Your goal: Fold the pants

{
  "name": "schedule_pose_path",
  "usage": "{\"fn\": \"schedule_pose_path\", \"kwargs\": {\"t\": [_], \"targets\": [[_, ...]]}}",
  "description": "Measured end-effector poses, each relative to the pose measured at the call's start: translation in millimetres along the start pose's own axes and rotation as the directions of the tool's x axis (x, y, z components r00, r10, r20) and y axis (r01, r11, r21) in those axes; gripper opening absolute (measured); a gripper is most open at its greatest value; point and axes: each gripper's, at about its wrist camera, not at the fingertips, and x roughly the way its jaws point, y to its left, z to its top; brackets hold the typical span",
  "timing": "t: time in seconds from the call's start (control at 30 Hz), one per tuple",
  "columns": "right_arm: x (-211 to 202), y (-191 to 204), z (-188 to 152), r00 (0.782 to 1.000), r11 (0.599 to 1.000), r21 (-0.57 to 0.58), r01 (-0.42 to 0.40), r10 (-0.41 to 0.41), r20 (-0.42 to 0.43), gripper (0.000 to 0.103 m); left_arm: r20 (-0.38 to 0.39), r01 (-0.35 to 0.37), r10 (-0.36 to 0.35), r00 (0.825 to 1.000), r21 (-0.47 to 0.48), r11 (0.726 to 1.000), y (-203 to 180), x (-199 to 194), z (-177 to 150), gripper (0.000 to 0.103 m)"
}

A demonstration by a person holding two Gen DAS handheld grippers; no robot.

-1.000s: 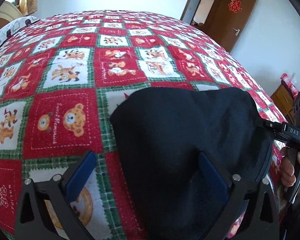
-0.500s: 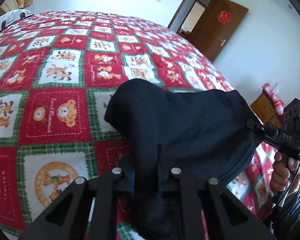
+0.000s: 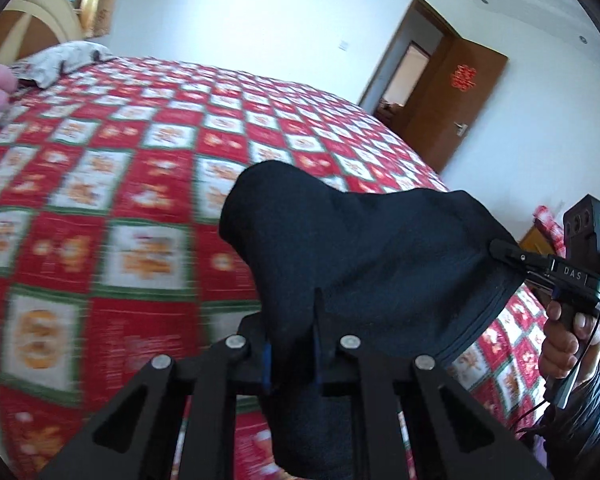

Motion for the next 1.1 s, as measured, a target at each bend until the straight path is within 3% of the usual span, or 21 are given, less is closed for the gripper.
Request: {"fn": "schedule_pose_path", "kwargs": {"t": [0.27, 0.57, 0.7, 0.97, 1.1], "targets": [[48.4, 64.7, 8.6, 0.995, 0.993, -0.083, -0.086, 0.081, -0.058, 0.025, 0.052, -0.160, 0.161, 0.986, -0.016, 0.987, 53.1, -43.4, -0.9, 0.015], [101.2, 130.1, 11.7, 0.984, 0.978, -0.145, -0.150, 0.133, -0.119, 0.025, 0.084, -0.243, 0.251, 0.964, -0.099, 0.965, 112.0, -79.1, -15.4, 0.015], [124.4, 146.8, 6.2, 0.980, 0.976, -0.166, -0.143, 0.117, -0.158, 0.025, 0.079, -0.267, 0.279, 0.957, -0.136, 0.954, 138.0, -87.6, -23.2, 0.015], [180.9, 150.5, -12.6, 0.973, 0.979, -0.163, -0.120, 0.083, -0.218, 0.026, 0.020, -0.312, 0.320, 0.947, -0.176, 0.934, 178.2, -62.8, -41.2, 0.018], [202.9, 135.9, -20.6, 0.970, 0.988, -0.134, -0.082, 0.047, -0.240, 0.026, 0.016, -0.324, 0.331, 0.943, -0.171, 0.931, 183.7, -54.9, -48.4, 0.029]]}}
